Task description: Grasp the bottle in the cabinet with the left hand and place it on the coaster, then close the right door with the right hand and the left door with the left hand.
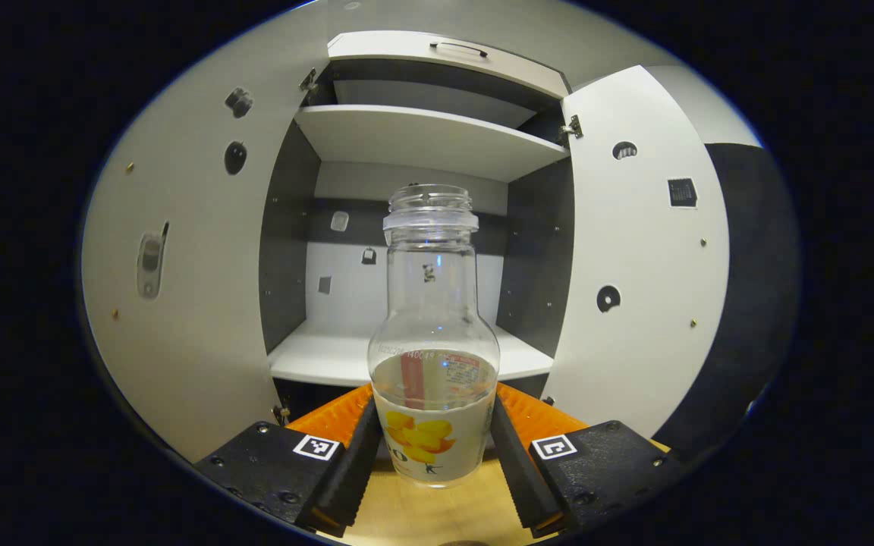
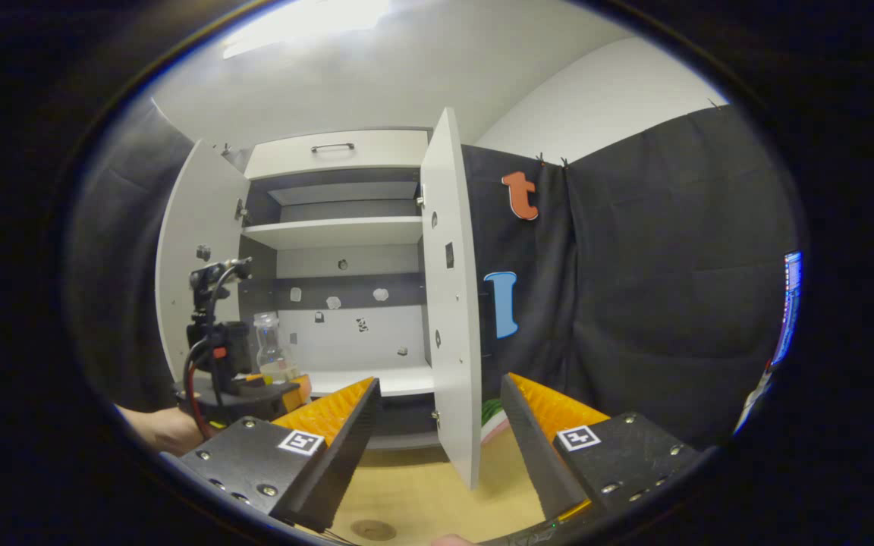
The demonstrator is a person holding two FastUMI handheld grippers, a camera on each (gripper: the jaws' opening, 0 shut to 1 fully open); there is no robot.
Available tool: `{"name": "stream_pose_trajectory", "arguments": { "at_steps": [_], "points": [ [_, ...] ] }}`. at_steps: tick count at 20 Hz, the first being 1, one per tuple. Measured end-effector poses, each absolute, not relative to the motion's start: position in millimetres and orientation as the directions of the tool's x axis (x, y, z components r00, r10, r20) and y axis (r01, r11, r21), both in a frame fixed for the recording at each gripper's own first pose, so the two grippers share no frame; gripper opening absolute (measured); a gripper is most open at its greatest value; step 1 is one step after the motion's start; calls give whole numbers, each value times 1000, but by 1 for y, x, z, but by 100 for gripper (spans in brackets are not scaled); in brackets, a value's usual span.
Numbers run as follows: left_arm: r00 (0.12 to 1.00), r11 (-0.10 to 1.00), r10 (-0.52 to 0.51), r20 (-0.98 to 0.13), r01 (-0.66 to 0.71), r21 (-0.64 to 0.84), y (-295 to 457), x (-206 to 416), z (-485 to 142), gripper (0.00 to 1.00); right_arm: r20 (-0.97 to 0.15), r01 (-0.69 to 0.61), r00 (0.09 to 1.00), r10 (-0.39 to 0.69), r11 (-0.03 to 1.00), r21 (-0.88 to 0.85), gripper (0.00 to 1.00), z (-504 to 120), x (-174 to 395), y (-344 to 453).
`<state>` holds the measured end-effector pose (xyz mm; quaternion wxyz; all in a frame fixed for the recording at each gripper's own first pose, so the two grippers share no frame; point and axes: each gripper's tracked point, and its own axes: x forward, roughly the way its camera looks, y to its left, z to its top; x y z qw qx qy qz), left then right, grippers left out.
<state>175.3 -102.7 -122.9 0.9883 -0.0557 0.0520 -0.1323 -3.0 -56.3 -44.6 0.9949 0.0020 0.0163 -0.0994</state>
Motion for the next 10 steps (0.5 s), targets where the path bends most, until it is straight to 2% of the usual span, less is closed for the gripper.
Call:
{"name": "stream_pose_trajectory", "arguments": {
  "at_steps": [5,10],
  "points": [
    [952,954,-284,-113,269,-132,-105,134,-201,77,-19,168,986,-167,985,44,94,-48,-7,-59],
    [921,945,-326,-213,327,-34,-123,102,-305,78,-14,120,993,-119,989,83,96,-43,-6,-52]
  ]
}}
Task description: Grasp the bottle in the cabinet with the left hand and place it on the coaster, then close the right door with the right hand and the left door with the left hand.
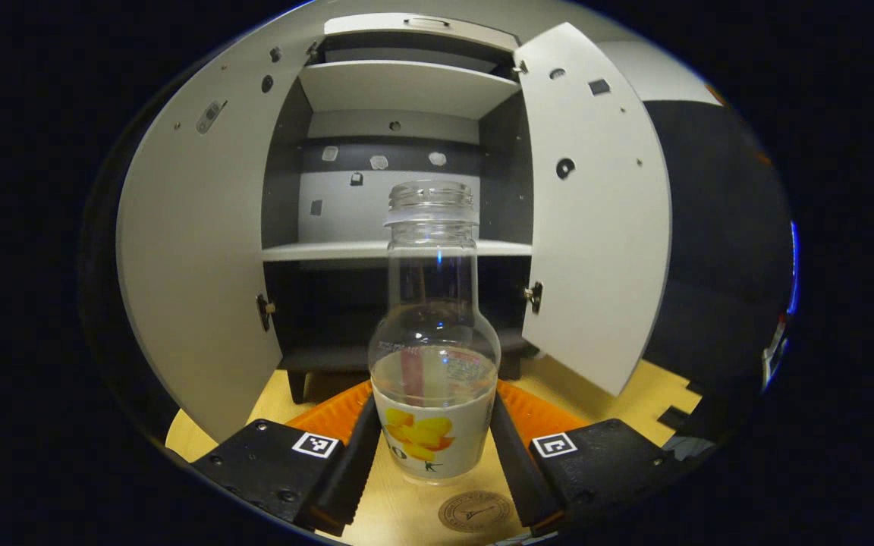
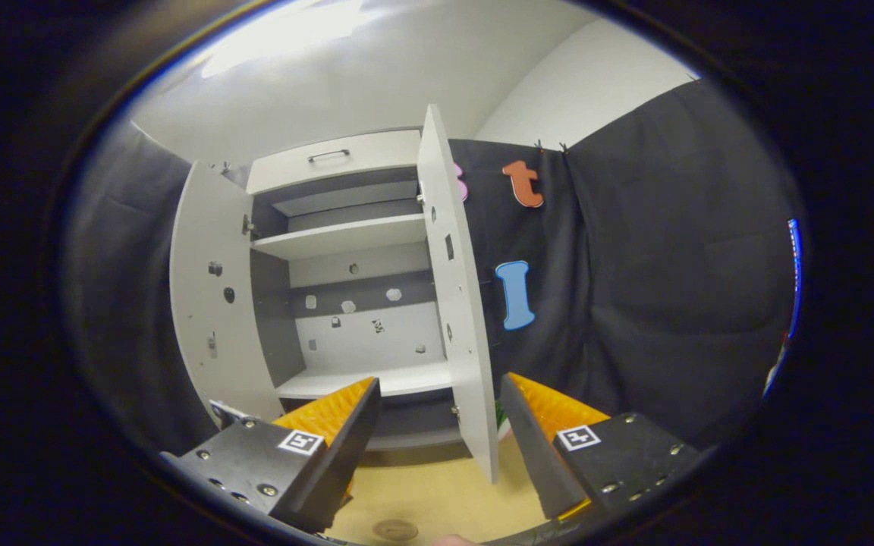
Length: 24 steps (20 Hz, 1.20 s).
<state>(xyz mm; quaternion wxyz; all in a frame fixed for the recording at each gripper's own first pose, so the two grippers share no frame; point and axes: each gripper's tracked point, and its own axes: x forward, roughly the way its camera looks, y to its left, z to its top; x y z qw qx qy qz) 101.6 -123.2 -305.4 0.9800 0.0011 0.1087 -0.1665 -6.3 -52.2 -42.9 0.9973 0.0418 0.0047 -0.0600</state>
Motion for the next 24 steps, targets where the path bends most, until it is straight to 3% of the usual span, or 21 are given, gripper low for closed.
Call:
{"name": "stream_pose_trajectory", "arguments": {
  "at_steps": [3,4,8,15,16,17,19,20,22,23,24],
  "points": [
    [886,911,-407,-224,412,-24,-147,88,-342,78,-29,111,994,-109,992,52,93,-51,-2,-50],
    [872,895,-441,-214,445,-32,-156,84,-349,78,-44,113,993,-111,992,51,97,-56,0,-50],
    [822,845,-529,-210,534,-40,-181,66,-379,78,-91,146,986,-140,987,63,98,-70,5,-55],
    [783,813,-569,-251,582,-26,-182,52,-424,78,-127,186,976,-179,981,52,98,-85,-6,-63],
    [772,805,-581,-258,592,-41,-184,52,-430,78,-139,189,973,-181,981,42,94,-88,-8,-63],
    [753,791,-597,-277,609,-51,-186,50,-436,80,-148,191,972,-184,981,31,98,-91,-10,-64],
    [731,772,-622,-280,633,-58,-188,46,-440,80,-163,184,970,-179,983,13,94,-95,-14,-64],
    [732,766,-626,-270,642,-36,-187,46,-438,81,-176,186,967,-183,983,0,98,-98,-16,-65],
    [739,764,-620,-264,645,11,-183,49,-438,82,-191,201,961,-202,979,-23,94,-103,-19,-73],
    [739,766,-617,-271,643,11,-181,49,-439,82,-195,205,959,-206,978,-25,98,-104,-20,-74],
    [740,767,-613,-278,641,12,-179,49,-441,83,-200,211,957,-210,977,-19,94,-106,-21,-75]
  ]
}}
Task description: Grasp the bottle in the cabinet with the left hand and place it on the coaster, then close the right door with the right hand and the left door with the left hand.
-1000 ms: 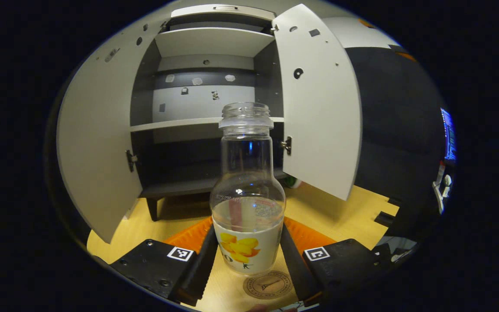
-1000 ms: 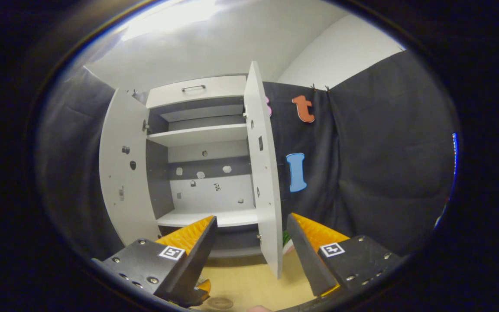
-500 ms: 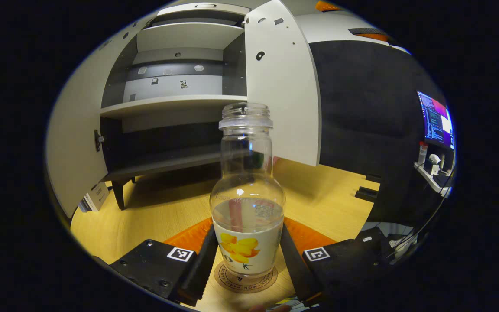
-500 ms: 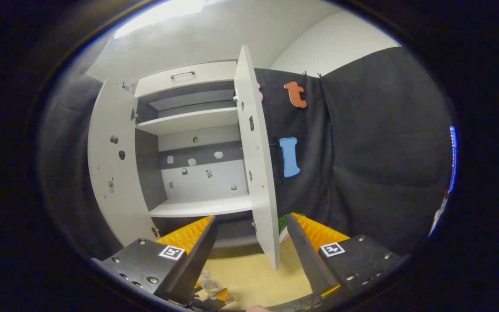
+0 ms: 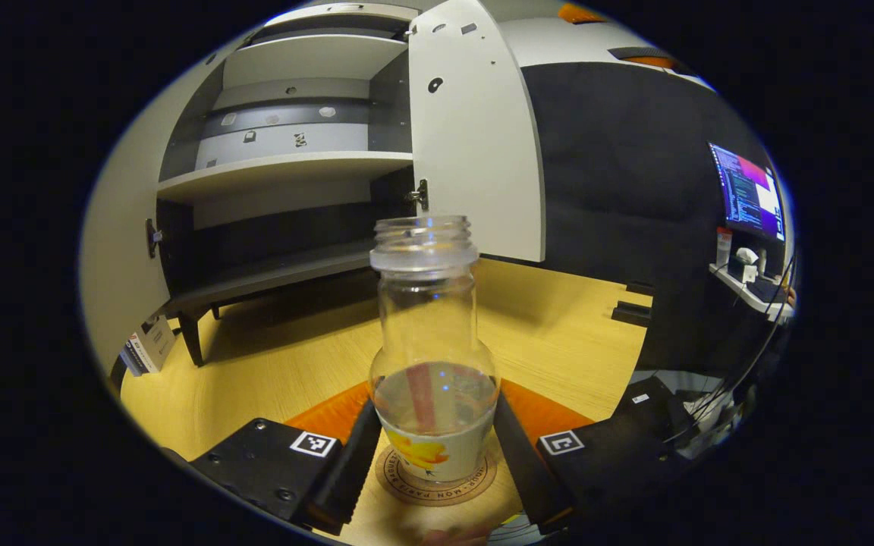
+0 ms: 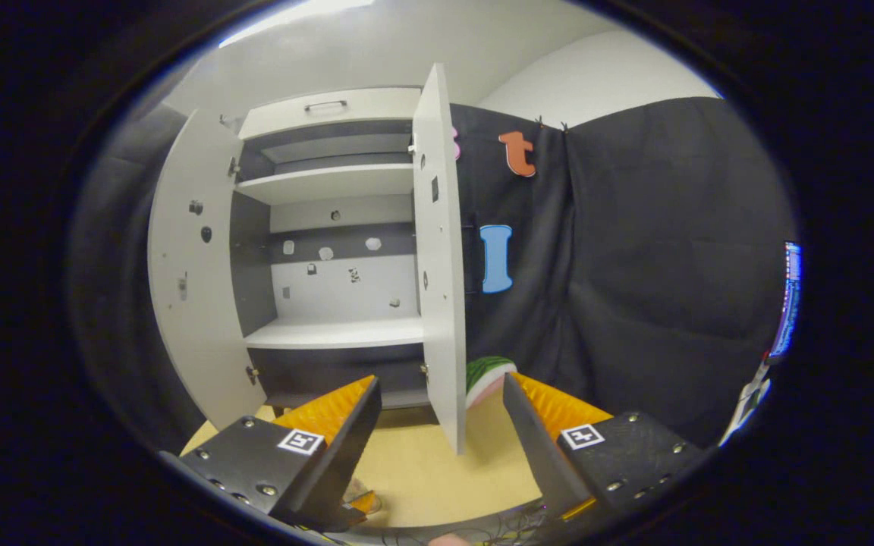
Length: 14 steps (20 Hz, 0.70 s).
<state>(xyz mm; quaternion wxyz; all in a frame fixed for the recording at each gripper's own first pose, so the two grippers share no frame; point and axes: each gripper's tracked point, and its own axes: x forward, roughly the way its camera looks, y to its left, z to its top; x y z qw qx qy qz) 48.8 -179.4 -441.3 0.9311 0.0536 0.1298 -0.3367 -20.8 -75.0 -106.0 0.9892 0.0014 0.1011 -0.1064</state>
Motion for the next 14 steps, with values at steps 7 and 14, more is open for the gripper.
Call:
{"name": "stream_pose_trajectory", "arguments": {
  "at_steps": [7,14],
  "points": [
    [723,761,-618,-310,649,-4,-173,42,-420,85,-221,271,939,-265,963,-5,98,-115,-31,-96],
    [719,746,-650,-246,665,-29,-149,33,-346,87,-209,323,927,-313,946,14,98,-113,-31,-131]
  ]
}}
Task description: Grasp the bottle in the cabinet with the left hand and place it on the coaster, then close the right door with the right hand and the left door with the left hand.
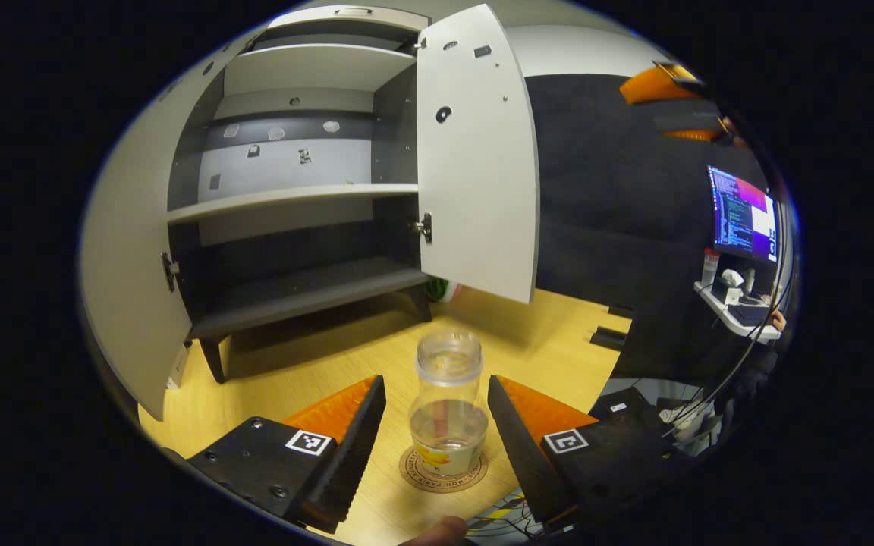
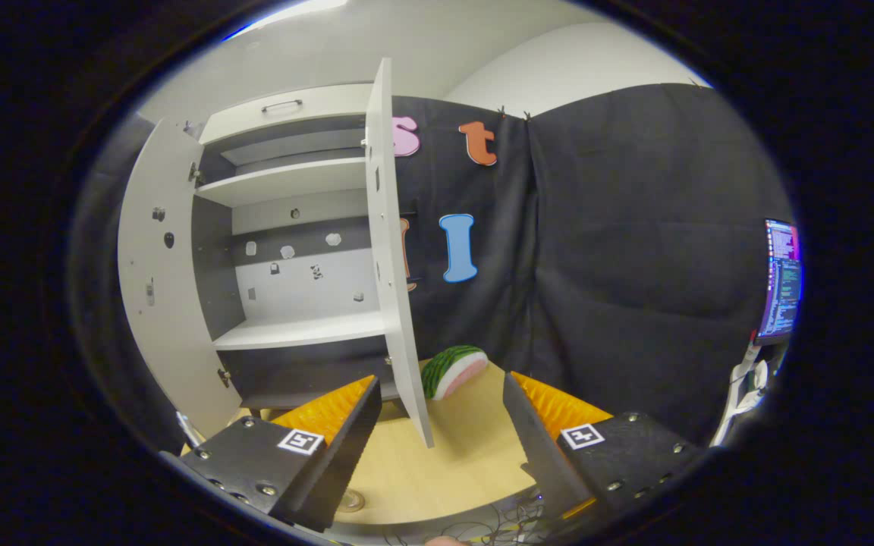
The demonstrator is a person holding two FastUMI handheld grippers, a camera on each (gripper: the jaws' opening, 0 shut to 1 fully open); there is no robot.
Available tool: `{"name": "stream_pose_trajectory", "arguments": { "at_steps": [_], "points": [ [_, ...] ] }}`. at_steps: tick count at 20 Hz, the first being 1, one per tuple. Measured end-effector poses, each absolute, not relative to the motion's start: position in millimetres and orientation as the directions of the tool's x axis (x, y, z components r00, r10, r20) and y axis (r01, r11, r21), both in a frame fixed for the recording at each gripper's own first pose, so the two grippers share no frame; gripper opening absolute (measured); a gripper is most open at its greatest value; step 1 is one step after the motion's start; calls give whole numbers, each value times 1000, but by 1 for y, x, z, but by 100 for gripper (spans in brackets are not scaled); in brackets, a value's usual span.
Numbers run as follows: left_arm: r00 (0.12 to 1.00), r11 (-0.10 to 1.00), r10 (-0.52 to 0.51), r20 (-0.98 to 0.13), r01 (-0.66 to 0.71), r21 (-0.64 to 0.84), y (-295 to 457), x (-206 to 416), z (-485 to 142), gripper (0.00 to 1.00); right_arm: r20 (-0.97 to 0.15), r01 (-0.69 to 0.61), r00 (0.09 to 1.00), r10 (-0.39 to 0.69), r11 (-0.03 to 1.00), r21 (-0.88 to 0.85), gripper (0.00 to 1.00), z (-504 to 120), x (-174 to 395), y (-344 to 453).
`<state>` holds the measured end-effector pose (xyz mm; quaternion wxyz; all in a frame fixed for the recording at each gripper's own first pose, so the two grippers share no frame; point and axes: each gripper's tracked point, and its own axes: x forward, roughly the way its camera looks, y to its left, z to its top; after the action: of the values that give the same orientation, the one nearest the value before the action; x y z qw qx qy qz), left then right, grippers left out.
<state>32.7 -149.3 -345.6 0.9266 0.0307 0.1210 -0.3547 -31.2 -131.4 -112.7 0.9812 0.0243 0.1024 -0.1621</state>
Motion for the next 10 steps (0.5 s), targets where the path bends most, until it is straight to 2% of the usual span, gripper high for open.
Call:
{"name": "stream_pose_trajectory", "arguments": {
  "at_steps": [1,4,10],
  "points": [
    [728,753,-646,-230,658,-32,-144,32,-329,87,-202,325,927,-316,946,11,98,-111,-29,-139],
    [755,773,-629,-184,633,-46,-131,35,-280,98,-196,340,923,-333,941,2,98,-103,-18,-164],
    [785,788,-616,-69,615,-31,-104,32,-179,96,-152,330,933,-325,944,12,98,-72,19,-214]
  ]
}}
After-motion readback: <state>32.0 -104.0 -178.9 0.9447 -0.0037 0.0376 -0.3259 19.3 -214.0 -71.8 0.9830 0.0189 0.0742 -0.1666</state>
